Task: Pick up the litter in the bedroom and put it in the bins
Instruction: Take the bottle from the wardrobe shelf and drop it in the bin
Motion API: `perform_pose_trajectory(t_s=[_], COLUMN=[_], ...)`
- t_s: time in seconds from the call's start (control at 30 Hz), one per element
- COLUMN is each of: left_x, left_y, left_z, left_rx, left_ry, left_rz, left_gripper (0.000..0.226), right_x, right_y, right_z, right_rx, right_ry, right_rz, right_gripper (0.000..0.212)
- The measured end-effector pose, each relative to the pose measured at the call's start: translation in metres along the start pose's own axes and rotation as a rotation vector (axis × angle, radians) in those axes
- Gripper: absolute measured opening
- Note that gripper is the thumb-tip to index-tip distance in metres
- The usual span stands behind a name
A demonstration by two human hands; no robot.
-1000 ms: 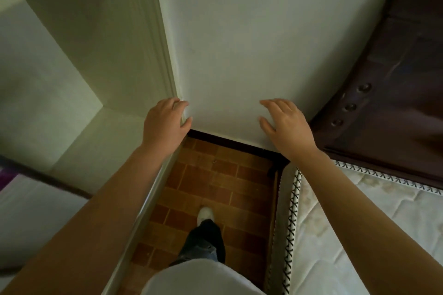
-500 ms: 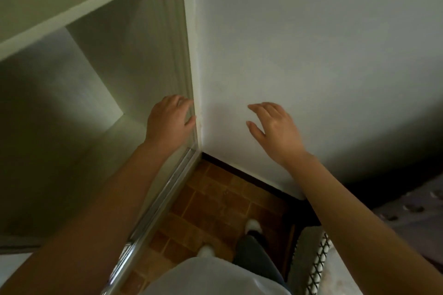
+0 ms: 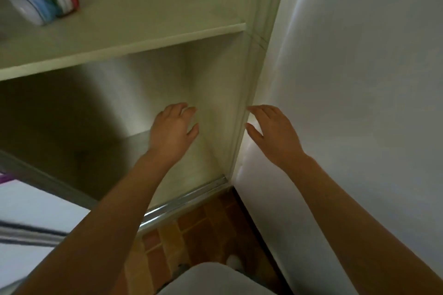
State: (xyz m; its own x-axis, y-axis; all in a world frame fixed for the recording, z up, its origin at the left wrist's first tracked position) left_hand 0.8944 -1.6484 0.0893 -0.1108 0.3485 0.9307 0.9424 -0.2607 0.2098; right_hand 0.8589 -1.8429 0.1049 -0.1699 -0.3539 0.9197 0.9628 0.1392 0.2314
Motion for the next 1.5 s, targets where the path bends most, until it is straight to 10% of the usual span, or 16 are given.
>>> perform_pose_trajectory(t_s=[0.73,1.5], left_x=[0.144,0.168], left_y=[0.005,-0.013], left_z=[0.049,0.186], left_rx=[0.301,0.369], left_ry=[0.262,0.258], left_rz=[-0.377,-0.278], left_gripper=[0.042,0.037], right_x=[0.063,0.018], right_y=[0.126,0.236], right_z=[0.106,0.26], right_rx=[0.483,0.694], right_ry=[0.269,0.065], right_rz=[-0.13,0.081], right_gripper=[0.041,0.048])
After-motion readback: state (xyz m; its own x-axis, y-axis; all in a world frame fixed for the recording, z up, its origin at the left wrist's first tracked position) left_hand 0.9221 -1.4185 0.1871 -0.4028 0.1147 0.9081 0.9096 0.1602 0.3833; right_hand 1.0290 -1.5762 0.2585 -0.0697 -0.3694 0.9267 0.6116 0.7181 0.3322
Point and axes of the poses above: each hand's wrist, its own y-axis towards the middle knuckle, its own x-axis out of the back of the hand, z = x × y, the point moved 6 cm from there along y, towards the middle knuckle, and after that the axes turned 1 degree about z, right-handed, at the moved point
